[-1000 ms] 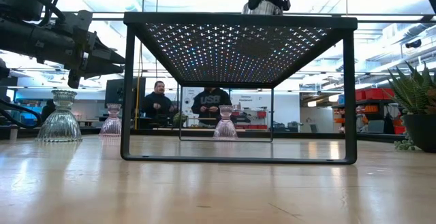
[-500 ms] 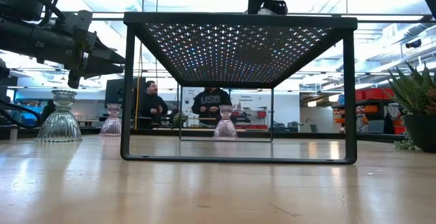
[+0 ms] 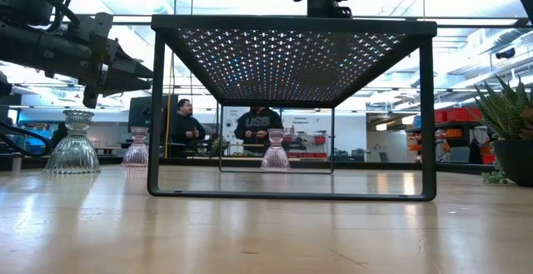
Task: Pick & Place candle stick holders
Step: Put the top brown scented candle on the shelf
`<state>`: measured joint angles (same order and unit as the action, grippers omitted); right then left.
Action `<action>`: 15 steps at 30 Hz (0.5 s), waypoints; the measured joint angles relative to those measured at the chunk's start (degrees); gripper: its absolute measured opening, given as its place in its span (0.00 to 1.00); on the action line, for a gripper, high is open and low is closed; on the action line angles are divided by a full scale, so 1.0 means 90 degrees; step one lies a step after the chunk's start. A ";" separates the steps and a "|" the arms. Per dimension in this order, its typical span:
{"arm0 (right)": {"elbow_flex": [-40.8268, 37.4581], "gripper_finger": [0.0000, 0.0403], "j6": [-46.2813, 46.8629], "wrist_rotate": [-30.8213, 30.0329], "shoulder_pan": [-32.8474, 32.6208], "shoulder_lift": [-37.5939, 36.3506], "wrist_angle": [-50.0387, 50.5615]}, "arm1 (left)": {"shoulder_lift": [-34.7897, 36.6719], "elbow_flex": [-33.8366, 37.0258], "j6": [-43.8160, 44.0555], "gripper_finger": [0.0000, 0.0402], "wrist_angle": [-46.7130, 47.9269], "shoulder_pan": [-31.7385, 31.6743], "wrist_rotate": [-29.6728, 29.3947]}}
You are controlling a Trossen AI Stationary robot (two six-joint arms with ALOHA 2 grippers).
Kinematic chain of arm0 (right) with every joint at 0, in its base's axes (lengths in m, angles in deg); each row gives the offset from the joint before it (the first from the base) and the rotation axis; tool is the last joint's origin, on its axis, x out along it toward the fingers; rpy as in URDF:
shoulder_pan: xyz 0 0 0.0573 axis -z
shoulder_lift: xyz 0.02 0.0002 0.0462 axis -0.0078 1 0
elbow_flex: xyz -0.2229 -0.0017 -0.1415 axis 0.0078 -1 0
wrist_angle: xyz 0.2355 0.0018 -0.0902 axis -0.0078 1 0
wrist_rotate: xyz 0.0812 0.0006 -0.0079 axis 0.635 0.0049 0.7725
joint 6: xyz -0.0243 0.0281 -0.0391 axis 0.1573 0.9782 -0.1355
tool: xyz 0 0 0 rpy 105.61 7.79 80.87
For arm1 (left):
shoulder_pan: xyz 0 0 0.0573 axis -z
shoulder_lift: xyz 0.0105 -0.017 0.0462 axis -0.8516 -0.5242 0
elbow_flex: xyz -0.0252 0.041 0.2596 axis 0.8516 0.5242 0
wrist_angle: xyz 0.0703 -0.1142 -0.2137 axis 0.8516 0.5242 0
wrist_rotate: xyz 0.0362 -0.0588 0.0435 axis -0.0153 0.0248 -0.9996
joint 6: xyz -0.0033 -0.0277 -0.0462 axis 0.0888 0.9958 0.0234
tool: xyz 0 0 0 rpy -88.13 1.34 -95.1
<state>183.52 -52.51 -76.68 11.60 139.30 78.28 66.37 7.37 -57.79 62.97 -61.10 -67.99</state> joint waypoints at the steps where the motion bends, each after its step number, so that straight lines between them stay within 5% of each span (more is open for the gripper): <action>1: -0.0049 0.83 0.0007 -0.0002 -0.0005 0.0000 -0.0007 | 0.0001 0.0000 0.0000 0.35 0.0001 0.0001 0.0000; 15: -0.0161 0.83 0.0193 0.0183 0.0000 0.0000 -0.0288 | 0.0002 0.0000 0.0000 0.35 -0.0001 0.0001 0.0000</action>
<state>182.07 -50.78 -75.04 11.60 139.30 75.69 66.39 7.37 -57.79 62.96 -61.09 -67.99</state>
